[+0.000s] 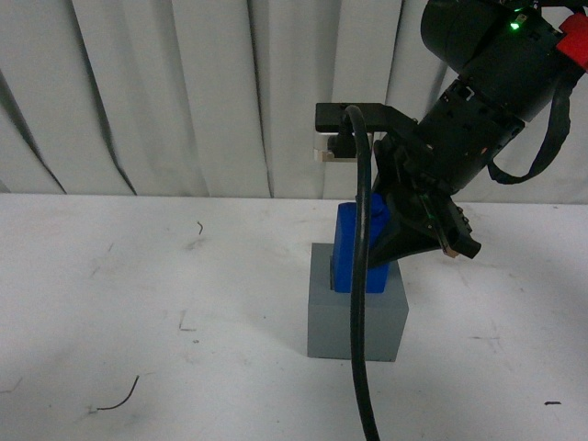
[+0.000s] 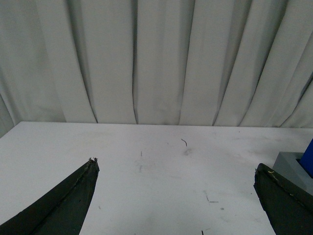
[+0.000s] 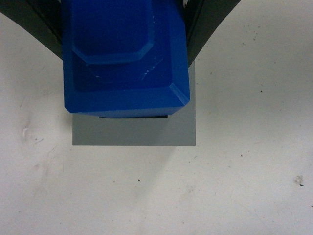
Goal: Insert blue part into gray base
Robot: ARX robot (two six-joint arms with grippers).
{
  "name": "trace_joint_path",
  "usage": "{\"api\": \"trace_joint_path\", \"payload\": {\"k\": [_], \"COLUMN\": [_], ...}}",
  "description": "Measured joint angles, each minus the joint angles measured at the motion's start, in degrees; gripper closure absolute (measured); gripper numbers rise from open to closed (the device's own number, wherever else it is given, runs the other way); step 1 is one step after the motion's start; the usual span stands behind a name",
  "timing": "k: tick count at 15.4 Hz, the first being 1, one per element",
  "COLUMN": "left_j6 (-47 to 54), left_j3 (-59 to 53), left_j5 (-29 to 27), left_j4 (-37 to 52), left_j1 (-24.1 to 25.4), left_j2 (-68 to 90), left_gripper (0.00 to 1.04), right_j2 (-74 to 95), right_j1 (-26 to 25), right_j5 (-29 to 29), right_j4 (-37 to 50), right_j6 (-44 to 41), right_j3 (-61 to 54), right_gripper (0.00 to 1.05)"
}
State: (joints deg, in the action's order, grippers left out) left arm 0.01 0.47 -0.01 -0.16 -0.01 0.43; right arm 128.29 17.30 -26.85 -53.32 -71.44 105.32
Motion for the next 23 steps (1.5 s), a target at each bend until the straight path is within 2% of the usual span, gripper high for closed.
{"api": "trace_joint_path", "payload": {"k": [15, 16, 19, 23], "left_j6": [0.0, 0.0, 0.0, 0.0], "left_j3": [0.0, 0.0, 0.0, 0.0], "left_j5": [0.0, 0.0, 0.0, 0.0], "left_j4": [0.0, 0.0, 0.0, 0.0], "left_j1": [0.0, 0.0, 0.0, 0.0], "left_j2": [0.0, 0.0, 0.0, 0.0], "left_gripper": [0.07, 0.07, 0.07, 0.07], "right_j2": [0.8, 0.8, 0.8, -0.3], "right_j1": [-0.8, -0.8, -0.8, -0.8], "right_j5": [0.5, 0.7, 0.0, -1.6], "right_j4": [3.5, 3.2, 2.8, 2.4], "right_j6": [1.2, 1.1, 1.2, 1.4], "right_j3": [-2.1, -2.1, -2.1, -2.4], "right_gripper": [0.58, 0.41, 0.06, 0.06]}}
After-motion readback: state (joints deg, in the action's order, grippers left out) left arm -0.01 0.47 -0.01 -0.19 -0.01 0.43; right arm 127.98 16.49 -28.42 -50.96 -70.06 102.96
